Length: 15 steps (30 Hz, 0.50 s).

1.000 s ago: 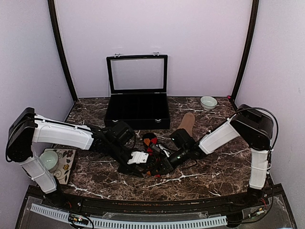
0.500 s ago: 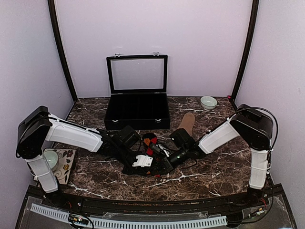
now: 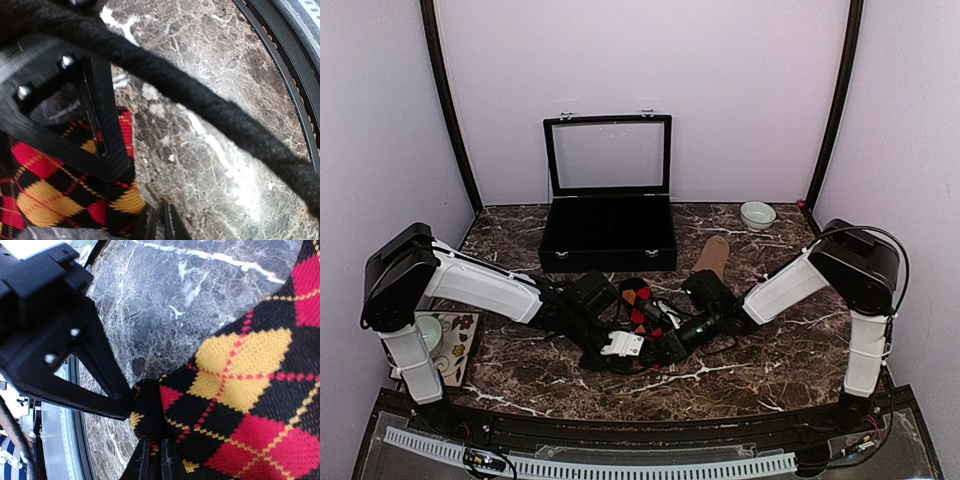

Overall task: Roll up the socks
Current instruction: Roll the sock at the center of the board.

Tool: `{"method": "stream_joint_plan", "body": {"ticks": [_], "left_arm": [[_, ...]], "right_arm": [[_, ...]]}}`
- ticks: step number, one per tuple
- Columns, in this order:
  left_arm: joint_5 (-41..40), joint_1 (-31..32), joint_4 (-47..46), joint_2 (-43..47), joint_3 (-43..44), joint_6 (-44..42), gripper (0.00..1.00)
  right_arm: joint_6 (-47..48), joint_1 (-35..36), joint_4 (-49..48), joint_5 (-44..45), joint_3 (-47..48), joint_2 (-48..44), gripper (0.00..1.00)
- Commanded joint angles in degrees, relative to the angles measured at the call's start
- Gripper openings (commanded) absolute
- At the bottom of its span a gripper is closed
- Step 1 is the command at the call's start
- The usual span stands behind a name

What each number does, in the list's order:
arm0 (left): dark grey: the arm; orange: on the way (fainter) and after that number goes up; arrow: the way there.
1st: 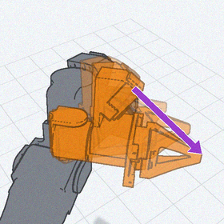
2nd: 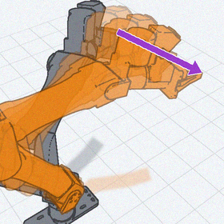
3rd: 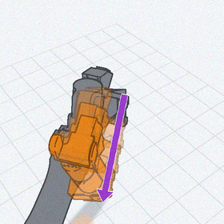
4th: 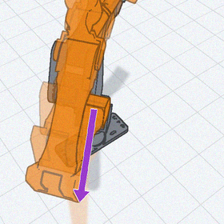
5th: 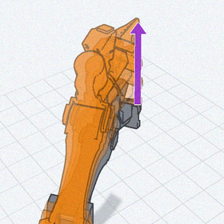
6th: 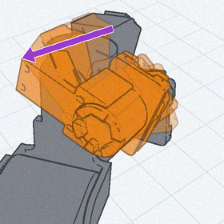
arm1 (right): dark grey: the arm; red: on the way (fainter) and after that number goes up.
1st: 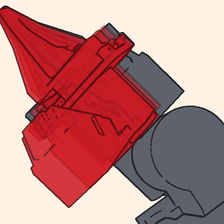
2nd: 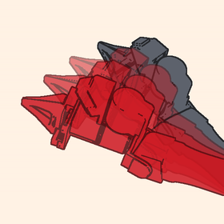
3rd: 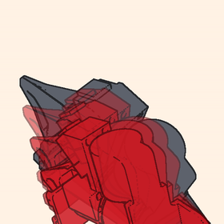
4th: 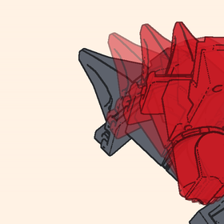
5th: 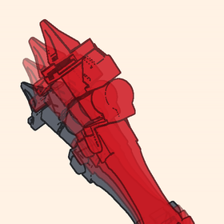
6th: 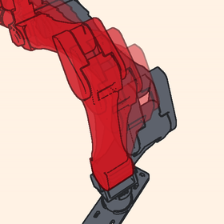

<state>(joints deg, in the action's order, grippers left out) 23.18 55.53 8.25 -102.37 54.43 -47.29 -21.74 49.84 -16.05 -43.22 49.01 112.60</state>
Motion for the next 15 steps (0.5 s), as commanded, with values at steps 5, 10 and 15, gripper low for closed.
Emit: {"method": "stream_joint_plan", "body": {"ticks": [5,10,15], "left_arm": [[-1.14,0.28,0.99,-1.15,-0.25,1.65,0.22],[-1.80,0.28,2.07,-0.59,0.83,1.37,0.23],[-1.30,0.28,9.35,5.15,1.57,-0.73,0.25]], "right_arm": [[0.06,-1.24,7.57,8.11,-2.09,4.88,0.07],[-0.15,-1.22,6.99,7.36,-2.73,5.64,0.05],[-0.15,-1.21,6.81,6.78,-3.21,6.54,0.04]]}}
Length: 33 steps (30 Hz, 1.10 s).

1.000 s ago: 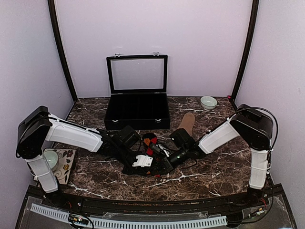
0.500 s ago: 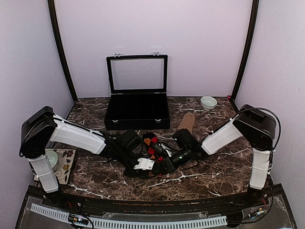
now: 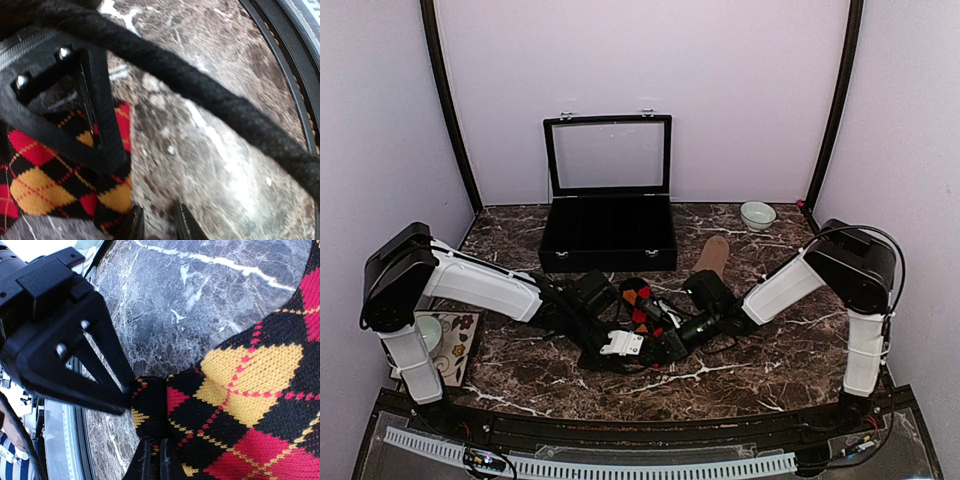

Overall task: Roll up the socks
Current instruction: Roll the sock at the center of the board.

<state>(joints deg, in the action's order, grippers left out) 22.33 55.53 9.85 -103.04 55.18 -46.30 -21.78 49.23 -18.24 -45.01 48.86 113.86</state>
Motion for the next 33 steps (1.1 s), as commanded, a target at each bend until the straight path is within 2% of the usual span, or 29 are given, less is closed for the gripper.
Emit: {"method": "stream_joint_plan", "body": {"ticks": [1,5,14,18,25,29,33], "left_arm": [[0.08,0.28,10.33,7.12,1.00,-2.68,0.26],[3.72,0.28,17.09,9.66,1.97,-3.67,0.27],[2.96,0.37,3.78,6.23,-0.61,0.00,0.27],[2.47,0.55,5.42,1.91,3.70,1.06,0.25],[-0.06,0.72,1.89,0.15,3.56,0.84,0.23],[1.18,0.72,2.88,2.29,3.24,1.00,0.23],[3.67,0.72,4.20,6.56,1.76,0.24,0.27]], "right_arm": [[-0.06,-0.56,8.98,8.43,-3.07,5.50,0.03],[-0.10,-0.61,9.03,7.62,-2.03,6.57,0.03],[-2.17,0.18,7.70,5.27,-1.65,7.25,0.01],[-3.02,0.73,7.61,4.69,-3.14,6.83,0.00],[-3.71,1.22,7.16,4.36,-4.72,6.18,0.00],[-3.58,1.22,7.52,4.25,-4.50,6.25,0.00],[-3.02,1.22,8.23,4.26,-4.06,6.76,0.00]]}}
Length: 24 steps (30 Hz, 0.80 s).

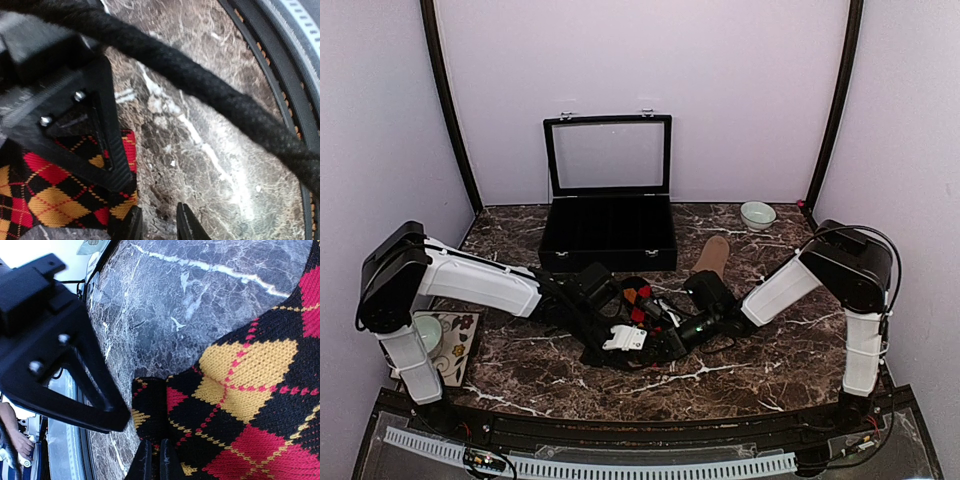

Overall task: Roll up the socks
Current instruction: Roll the sock at the center of the board.

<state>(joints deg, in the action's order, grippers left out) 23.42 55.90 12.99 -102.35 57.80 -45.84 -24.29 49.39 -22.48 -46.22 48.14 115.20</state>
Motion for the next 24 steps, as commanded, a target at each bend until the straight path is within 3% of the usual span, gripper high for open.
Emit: {"method": "stream_joint_plan", "body": {"ticks": [1,6,17,24], "left_arm": [[2.14,0.35,1.10,5.88,-0.75,0.00,0.28],[-0.93,0.35,-2.07,3.16,-1.22,-0.24,0.31],[-4.48,0.26,-4.07,-0.60,-2.56,-1.94,0.21],[-6.13,-0.09,-5.66,-1.94,-2.68,-1.20,0.21]], "right_arm": [[-0.45,1.07,12.65,5.37,-3.21,5.60,0.00],[-0.37,1.11,13.19,5.31,-2.29,5.93,0.00],[-0.35,1.10,12.98,5.34,-2.82,5.72,0.00],[-0.67,1.06,12.15,4.91,-3.07,5.83,0.00]]}}
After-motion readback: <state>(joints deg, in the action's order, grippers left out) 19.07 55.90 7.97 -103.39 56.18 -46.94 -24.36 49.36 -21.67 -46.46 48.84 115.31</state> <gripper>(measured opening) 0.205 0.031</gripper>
